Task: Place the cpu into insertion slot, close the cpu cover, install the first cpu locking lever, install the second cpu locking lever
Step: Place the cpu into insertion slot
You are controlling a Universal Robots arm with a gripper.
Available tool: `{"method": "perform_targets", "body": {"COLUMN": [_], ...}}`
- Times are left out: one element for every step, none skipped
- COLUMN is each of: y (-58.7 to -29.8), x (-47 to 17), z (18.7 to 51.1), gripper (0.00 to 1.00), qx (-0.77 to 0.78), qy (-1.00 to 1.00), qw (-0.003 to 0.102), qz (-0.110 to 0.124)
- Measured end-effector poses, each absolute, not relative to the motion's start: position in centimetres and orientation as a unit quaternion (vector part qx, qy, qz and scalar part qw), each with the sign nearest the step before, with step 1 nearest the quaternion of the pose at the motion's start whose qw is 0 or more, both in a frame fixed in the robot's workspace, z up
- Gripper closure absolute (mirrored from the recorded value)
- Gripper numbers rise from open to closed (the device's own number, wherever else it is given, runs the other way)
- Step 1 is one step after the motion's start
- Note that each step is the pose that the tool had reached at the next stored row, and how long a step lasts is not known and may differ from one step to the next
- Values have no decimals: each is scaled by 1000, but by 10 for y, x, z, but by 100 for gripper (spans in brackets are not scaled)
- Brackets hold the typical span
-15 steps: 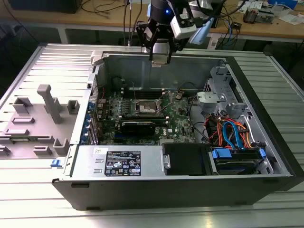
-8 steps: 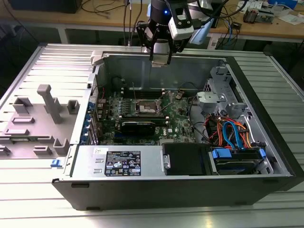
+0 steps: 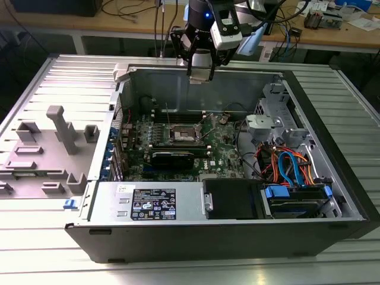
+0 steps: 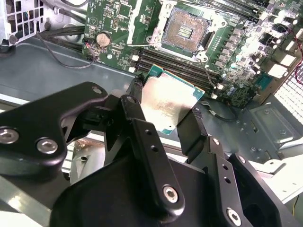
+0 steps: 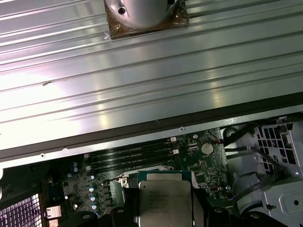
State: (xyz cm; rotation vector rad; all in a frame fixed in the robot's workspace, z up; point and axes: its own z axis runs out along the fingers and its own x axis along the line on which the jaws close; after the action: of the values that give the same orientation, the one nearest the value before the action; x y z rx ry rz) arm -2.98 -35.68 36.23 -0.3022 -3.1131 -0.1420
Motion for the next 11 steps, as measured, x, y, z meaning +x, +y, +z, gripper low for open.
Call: {"method": "perform_targets", "body": {"y": [-357,-357,-357,-357,-357,-357,-357,-357,-357,-357,-357], "x": [-30,-30,-30,-30,-30,-30,-30,-30,-30,-30,-30], "z": [362,362,362,362,362,361,361,360,360,360,359], "gripper": [46,46,46,46,46,46,46,46,46,46,46], "qx": [-97,-97,-97,-98,-101,-110,-122,-129,-136,-143,-151], "qy": [-994,-994,-994,-994,-994,-993,-992,-991,-990,-989,-988], "qw": [5,5,5,5,5,5,4,4,4,3,3], "qz": [-45,-45,-45,-45,-45,-45,-45,-45,-45,-45,-45]}}
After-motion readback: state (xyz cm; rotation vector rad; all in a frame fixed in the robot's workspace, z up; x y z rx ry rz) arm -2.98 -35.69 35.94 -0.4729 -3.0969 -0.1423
